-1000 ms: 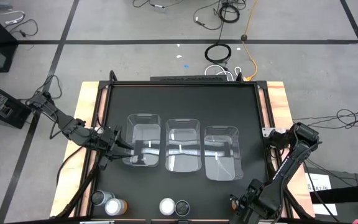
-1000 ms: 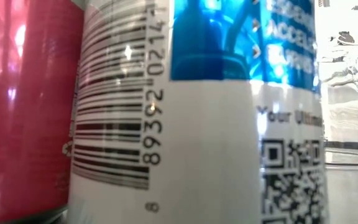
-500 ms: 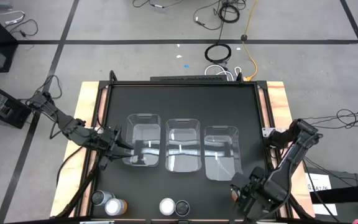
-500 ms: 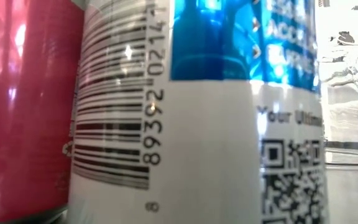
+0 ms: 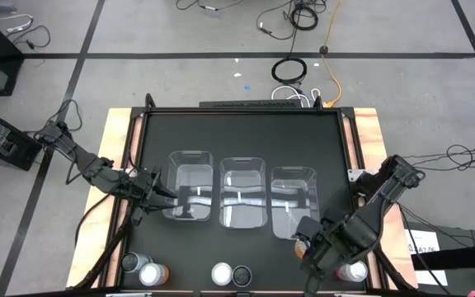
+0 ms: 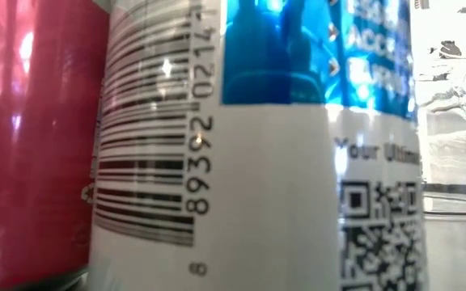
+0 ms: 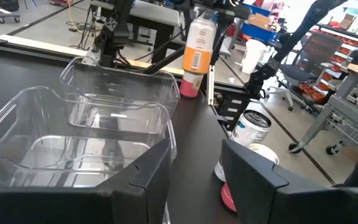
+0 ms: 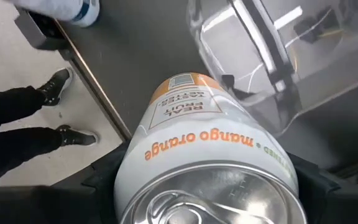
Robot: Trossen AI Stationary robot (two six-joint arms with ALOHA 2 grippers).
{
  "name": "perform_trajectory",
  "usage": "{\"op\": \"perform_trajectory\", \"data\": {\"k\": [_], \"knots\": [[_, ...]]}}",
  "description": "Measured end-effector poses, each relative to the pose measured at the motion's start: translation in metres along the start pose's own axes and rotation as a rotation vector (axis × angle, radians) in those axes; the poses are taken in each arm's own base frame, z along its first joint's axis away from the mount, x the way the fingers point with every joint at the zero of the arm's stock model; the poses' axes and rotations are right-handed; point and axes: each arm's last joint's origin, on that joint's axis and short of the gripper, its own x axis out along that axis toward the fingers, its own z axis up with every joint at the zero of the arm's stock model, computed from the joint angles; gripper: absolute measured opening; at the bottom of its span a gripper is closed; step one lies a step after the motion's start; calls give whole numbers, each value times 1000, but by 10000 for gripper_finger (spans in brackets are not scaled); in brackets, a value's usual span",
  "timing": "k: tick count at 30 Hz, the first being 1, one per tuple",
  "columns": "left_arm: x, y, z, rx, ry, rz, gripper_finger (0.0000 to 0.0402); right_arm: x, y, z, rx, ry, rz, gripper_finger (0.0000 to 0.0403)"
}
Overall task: Sort soda cans
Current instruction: Put the right orange soda can into the middle transparent bin
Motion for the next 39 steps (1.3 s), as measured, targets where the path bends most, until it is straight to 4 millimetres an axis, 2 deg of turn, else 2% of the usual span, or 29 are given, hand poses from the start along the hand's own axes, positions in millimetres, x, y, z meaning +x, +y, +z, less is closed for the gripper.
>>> {"op": "perform_trajectory", "data": {"k": [11,24,30,39], "knots": [[0,0,0,0,0,0,152,-6,-19,57,-84,-96,-13,277],[0,0,0,0,0,0,152,-16,-56,156,-175,-324,100,277],[0,0,0,-1,-1,0,152,0,-72,194,-204,-336,82,277],[0,0,0,0,0,0,152,46,-83,232,-237,-214,46,277]]}}
